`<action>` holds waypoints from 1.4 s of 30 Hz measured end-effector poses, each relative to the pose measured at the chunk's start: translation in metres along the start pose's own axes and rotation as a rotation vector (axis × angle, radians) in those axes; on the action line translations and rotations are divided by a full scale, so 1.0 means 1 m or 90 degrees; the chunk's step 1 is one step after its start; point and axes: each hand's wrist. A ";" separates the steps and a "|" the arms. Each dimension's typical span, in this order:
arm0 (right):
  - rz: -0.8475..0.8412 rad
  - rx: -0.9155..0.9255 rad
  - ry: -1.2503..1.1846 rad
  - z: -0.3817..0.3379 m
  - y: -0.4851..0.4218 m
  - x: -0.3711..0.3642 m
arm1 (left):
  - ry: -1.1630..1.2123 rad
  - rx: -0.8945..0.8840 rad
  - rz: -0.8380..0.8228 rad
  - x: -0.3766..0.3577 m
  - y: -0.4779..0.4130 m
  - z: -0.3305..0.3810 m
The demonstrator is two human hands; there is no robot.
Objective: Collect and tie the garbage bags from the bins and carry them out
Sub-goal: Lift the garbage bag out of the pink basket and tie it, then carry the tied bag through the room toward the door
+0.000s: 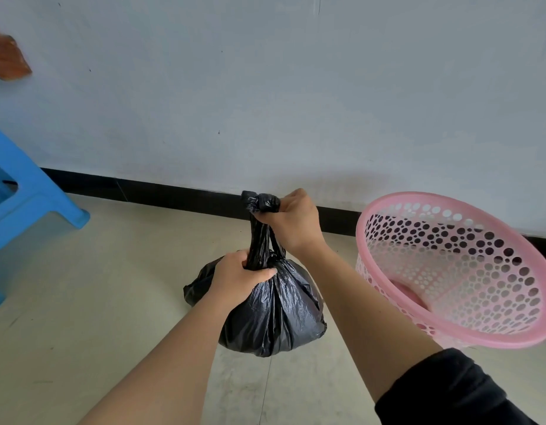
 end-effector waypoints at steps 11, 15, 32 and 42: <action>-0.025 -0.024 -0.190 -0.026 -0.004 0.002 | 0.012 -0.026 0.071 0.005 0.005 0.003; -0.077 -0.007 -0.149 -0.045 0.001 0.001 | -0.048 -0.001 0.059 0.026 0.015 0.008; -0.312 -0.014 -0.040 -0.418 0.033 0.134 | -0.409 0.194 0.223 0.273 0.202 0.270; -0.486 0.170 -0.002 -0.681 0.100 0.188 | -0.323 0.353 0.380 0.412 0.368 0.438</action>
Point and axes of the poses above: each hand's wrist, its own y-axis away from the middle knuckle, its own x-axis out of the back of the hand, z = x × y, and after that the axes turned 8 degrees about y, right-handed
